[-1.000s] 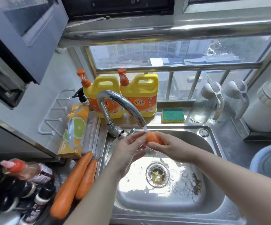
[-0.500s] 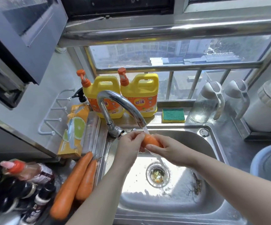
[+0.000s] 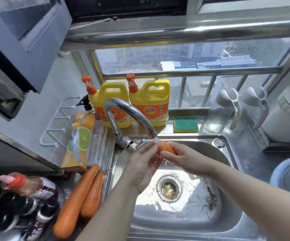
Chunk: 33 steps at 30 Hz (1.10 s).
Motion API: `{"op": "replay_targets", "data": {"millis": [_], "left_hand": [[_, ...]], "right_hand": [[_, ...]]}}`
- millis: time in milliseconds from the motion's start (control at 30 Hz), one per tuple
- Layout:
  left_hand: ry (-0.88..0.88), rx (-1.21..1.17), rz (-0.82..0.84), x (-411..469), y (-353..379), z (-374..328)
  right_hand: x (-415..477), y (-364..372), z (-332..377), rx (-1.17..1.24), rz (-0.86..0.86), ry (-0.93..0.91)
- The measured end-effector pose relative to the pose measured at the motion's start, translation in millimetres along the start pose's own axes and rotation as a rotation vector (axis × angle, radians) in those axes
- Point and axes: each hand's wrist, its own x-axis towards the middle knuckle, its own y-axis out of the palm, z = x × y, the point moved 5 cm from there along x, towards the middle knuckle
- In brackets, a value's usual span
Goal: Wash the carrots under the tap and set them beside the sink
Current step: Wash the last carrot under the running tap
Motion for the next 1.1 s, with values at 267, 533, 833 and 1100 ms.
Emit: {"op": "replay_targets", "data": {"millis": [267, 533, 833, 1100], "left_hand": [[0.094, 0.367, -0.069, 4.1, -0.2, -15.1], [0.083, 0.336, -0.063, 5.6, -3.1, -7.1], [0.193, 0.451, -0.155, 8.8, -2.7, -12.1], [0.121, 0.341, -0.095, 9.1, -7.4, -1.4]], "right_hand": [[-1.5, -0.8, 4.1, -0.185, -0.002, -0.055], [-2.1, -6.0, -0.4, -0.165, -0.007, -0.012], [0.0, -0.1, 0.9, -0.23, -0.045, 0.007], [5.7, -4.9, -4.2, -0.678, -0.195, 0.011]]}}
